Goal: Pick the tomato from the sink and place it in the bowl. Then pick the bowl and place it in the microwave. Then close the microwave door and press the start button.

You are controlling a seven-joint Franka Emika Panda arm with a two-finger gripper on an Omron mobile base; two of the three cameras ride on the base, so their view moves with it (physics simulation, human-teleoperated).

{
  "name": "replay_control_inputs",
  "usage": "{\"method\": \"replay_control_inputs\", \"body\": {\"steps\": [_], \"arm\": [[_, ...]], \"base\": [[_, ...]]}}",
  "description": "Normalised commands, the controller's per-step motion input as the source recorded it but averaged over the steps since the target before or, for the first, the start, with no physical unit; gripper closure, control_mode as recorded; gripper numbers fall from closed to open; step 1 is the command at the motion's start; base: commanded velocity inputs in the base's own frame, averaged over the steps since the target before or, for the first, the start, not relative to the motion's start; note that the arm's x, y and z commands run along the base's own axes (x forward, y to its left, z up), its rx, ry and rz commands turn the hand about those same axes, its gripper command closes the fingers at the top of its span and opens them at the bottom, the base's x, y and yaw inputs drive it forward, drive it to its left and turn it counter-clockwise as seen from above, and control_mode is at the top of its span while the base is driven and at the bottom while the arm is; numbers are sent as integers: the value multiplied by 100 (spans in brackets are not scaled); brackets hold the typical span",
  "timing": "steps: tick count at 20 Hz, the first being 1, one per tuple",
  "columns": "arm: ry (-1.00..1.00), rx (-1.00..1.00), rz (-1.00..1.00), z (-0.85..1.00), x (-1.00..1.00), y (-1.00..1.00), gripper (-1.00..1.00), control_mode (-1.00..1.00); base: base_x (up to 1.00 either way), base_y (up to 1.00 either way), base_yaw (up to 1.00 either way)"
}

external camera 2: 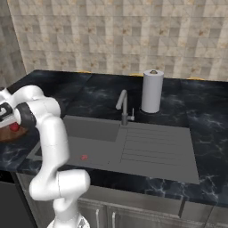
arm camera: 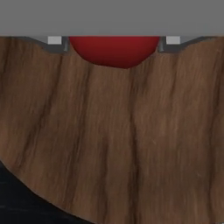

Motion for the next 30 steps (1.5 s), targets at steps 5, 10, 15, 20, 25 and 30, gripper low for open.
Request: {"method": "replay_control_inputs", "body": {"steps": [5, 10, 15, 20, 25, 30], "arm": [[0, 0, 0, 14, 0, -1, -100, -100], [-1, 0, 1, 15, -23, -4, -100, -100], [-2, 0, 5, 15, -51, 0, -100, -100], [-8, 0, 10, 20, -84, 0, -100, -100], [-1, 0, 15, -6, -79, 0, -100, -100], [1, 0, 13, -33, -9, 0, -100, -100]], "base": [[0, 0, 0], [0, 0, 0], [0, 0, 0], [0, 0, 0], [0, 0, 0], [0, 0, 0]]}}
